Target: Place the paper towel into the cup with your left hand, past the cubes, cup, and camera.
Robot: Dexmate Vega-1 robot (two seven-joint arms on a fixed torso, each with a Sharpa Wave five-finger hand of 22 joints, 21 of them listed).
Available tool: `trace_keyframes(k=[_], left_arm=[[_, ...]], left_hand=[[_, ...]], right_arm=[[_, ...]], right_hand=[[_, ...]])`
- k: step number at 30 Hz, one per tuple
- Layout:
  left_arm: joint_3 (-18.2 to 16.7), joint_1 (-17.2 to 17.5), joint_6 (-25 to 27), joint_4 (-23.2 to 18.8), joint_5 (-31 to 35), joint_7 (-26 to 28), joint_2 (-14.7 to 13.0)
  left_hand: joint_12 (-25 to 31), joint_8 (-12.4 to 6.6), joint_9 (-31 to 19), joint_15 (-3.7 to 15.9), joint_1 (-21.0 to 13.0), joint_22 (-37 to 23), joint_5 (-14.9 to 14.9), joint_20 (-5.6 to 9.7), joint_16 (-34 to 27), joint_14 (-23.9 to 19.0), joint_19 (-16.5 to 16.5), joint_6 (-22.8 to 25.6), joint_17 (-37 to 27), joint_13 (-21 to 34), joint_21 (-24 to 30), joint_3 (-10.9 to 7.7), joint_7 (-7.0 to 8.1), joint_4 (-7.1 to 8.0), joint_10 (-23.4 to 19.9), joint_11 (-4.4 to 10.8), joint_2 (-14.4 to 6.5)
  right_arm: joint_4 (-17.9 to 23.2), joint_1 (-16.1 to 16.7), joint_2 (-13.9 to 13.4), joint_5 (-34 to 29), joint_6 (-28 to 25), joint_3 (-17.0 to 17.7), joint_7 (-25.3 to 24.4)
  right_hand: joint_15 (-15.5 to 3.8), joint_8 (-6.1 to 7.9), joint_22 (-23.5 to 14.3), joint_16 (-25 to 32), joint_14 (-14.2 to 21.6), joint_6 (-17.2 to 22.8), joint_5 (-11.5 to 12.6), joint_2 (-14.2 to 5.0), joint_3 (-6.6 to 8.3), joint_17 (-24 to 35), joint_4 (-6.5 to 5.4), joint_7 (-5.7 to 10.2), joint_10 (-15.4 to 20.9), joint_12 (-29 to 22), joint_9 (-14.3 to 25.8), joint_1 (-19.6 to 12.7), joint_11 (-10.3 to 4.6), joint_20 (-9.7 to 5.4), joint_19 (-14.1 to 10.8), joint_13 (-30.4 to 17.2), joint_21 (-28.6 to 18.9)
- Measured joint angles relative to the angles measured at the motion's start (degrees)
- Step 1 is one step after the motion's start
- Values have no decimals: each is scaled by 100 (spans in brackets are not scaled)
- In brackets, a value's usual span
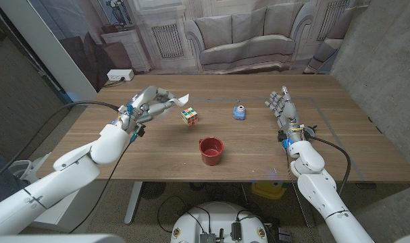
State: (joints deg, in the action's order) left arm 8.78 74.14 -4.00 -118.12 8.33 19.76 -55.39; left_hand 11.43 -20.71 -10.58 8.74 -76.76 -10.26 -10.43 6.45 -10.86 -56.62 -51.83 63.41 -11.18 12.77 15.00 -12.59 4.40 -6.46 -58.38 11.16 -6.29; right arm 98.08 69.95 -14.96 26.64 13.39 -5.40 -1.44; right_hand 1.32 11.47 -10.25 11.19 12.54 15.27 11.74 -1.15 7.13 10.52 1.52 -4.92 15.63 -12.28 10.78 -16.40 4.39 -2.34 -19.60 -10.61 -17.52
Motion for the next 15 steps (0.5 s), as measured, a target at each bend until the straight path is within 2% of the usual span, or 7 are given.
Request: trace_keyframes(k=[15], left_arm=[[-14, -13, -187, -122, 124, -221, -14]], left_hand=[[0, 0, 1, -47, -1, 0, 0, 29, 0, 87, 33, 31, 0, -6, 0, 1, -31, -1, -23, -23, -1]], right_arm=[[-41, -22, 8, -1, 5, -13, 13]], right_hand=[[0, 0, 0, 0, 0, 0, 0, 0, -24, 0, 24, 1, 0, 0, 0, 0, 0, -20, -20, 0, 39]])
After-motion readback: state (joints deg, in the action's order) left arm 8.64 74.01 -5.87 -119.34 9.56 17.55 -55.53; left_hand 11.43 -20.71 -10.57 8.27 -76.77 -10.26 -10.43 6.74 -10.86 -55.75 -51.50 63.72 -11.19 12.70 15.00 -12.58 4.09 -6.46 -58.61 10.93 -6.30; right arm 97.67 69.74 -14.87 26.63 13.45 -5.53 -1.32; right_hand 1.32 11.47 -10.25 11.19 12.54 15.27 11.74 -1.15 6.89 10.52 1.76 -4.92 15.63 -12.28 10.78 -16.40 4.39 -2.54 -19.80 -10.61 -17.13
